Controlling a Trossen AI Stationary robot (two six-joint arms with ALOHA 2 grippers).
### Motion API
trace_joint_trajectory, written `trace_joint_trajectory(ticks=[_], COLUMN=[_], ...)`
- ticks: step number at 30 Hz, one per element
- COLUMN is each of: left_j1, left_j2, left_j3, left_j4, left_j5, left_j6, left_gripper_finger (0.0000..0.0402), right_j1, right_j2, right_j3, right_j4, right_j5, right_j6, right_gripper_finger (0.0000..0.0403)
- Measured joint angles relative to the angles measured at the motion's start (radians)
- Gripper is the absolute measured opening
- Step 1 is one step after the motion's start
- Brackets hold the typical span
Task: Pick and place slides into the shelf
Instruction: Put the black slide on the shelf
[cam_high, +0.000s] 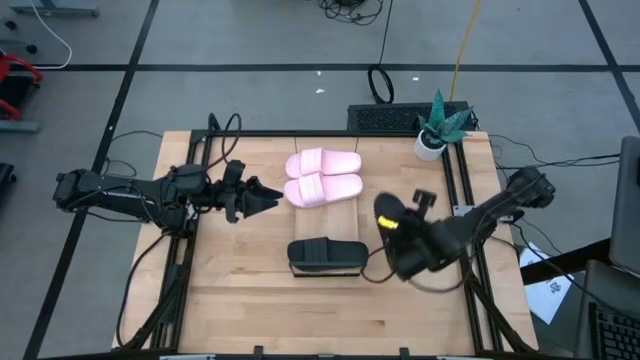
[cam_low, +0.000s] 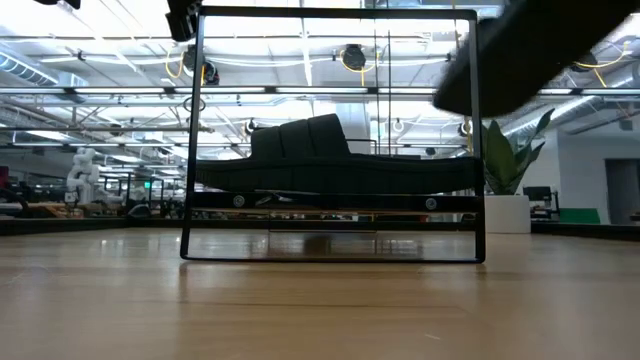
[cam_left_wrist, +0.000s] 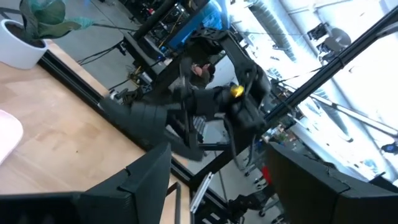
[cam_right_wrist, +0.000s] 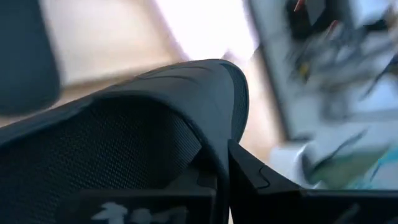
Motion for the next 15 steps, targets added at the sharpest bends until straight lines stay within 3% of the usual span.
trace_joint_trajectory(ticks=[5,8,11,15], left_j1=[0.0,0.0,0.0,0.0], left_j2=[0.0,0.0,0.0,0.0], left_j3=[0.0,0.0,0.0,0.0], left_j4=[0.025,0.053,0.072,0.107], left_j5=[-0.008,-0.027,-0.059,-0.088], left_j6=[-0.036,-0.039,-0.04,-0.043], left_gripper_finger=[0.0257,0.0257,0.0257,0.0257], right_j1=[-0.061,-0.113,-0.181,-0.281], right_j2=[-0.104,-0.158,-0.212,-0.267], right_j3=[0.002,0.002,0.002,0.002], right_j4=[0.111,0.274,0.476,0.736], right_j5=[0.204,0.259,0.19,-0.074], right_j6=[-0.506,-0.833,-1.113,-1.455], right_gripper_finger=[0.0001,0.0001,0.0001,0.0001])
